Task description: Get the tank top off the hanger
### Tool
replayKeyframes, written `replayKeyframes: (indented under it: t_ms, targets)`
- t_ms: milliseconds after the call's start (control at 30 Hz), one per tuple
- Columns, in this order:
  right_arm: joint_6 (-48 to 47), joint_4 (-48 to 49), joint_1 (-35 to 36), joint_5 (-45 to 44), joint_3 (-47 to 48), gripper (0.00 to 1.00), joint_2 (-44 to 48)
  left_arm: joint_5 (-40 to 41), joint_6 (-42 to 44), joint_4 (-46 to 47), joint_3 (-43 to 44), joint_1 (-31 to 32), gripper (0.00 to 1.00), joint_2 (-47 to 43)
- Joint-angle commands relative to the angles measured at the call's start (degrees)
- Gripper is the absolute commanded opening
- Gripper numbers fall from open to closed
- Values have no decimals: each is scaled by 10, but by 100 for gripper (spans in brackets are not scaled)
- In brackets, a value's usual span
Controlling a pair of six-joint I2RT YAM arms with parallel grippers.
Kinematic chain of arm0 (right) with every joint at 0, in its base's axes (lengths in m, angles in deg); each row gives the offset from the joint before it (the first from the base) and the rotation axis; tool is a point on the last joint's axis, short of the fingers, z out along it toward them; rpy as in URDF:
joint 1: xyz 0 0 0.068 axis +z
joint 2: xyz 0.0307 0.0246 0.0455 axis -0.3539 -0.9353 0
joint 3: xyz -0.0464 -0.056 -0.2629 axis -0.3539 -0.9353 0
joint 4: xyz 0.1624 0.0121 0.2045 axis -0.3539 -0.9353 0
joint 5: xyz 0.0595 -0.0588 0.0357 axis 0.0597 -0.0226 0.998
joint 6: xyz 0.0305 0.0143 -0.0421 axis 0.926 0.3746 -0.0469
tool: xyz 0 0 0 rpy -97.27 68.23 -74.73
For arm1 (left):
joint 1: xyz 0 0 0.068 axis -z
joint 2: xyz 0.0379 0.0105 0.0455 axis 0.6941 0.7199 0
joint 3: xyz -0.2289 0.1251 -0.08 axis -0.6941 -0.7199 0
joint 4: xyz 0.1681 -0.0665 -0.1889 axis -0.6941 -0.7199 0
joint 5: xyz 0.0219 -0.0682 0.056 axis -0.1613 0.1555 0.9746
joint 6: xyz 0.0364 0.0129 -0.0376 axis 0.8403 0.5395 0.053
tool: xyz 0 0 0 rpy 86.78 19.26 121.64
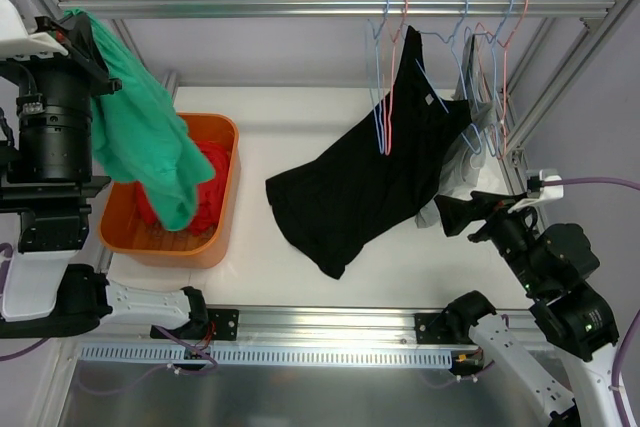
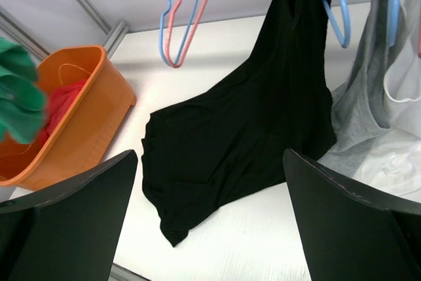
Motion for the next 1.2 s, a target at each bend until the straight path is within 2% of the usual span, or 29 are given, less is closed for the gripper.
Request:
replayKeyframes:
  t_ms: [0, 67, 133, 300, 367, 433, 500, 633, 833, 1033, 1167]
  targets:
    - [16, 42, -1, 27, 18, 100, -19, 6, -58, -7, -47, -37, 0, 5]
    - [21, 45, -2, 30, 15, 99, -21, -10, -133, -98, -75, -71, 0, -7]
    - [20, 47, -1, 32, 14, 100, -19, -28, -220, -142, -93, -122, 0, -17]
    - [11, 44, -1, 26, 17, 100, -16, -56, -296, -200, -133, -175, 0, -20]
    - [12, 45, -1, 26, 17, 99, -13, -84, -330, -249, -127, -215, 0, -7]
    - [14, 44, -1, 29, 16, 100, -14, -116, -405, -327, -115, -251, 0, 1]
    - [12, 42, -1, 29, 15, 99, -14, -148, -453, -359, -107, -301, 0, 6]
    - [5, 36, -1, 26, 20, 99, -16, -171, -485, -383, -95, -328, 0, -8]
    - [3, 32, -1, 30, 27, 99, -20, -136, -467, -388, -36, -375, 0, 21]
    - [6, 30, -1, 37, 23, 99, -19, -112, -495, -392, -35, -476, 0, 66]
    - [-2, 23, -1, 34, 23, 99, -21, -74, -497, -394, -8, -498, 0, 81]
